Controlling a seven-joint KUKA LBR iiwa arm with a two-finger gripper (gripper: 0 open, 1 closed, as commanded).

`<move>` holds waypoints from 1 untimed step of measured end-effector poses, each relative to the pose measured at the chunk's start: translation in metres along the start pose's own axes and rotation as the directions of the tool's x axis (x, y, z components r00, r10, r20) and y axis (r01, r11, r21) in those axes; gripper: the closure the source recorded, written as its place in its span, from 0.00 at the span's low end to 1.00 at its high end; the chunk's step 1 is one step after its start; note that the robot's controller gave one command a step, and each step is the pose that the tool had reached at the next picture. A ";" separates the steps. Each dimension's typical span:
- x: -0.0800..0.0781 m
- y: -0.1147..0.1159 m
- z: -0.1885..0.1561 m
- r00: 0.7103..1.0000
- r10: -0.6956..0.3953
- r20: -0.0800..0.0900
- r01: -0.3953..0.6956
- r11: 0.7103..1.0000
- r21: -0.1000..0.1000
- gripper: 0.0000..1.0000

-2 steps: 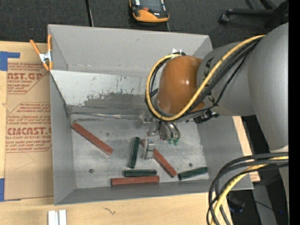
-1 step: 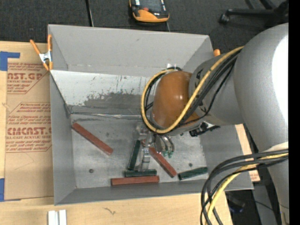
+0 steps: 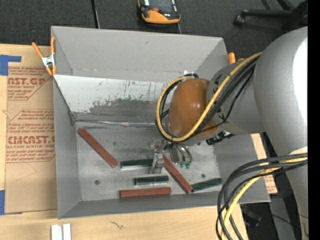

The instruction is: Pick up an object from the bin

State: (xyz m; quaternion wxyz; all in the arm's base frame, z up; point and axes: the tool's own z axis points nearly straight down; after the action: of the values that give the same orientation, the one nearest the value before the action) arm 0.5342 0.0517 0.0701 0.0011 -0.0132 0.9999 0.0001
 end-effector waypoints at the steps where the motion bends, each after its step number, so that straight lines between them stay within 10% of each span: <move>1: 0.000 0.000 0.000 1.000 -0.001 0.000 0.001 1.000 0.000 1.00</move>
Offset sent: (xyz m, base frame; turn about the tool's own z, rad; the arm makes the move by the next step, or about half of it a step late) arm 0.0405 -0.0685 0.1754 -0.0238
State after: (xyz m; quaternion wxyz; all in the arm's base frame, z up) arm 0.5342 0.0517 0.0701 0.0011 -0.0135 0.9999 0.0002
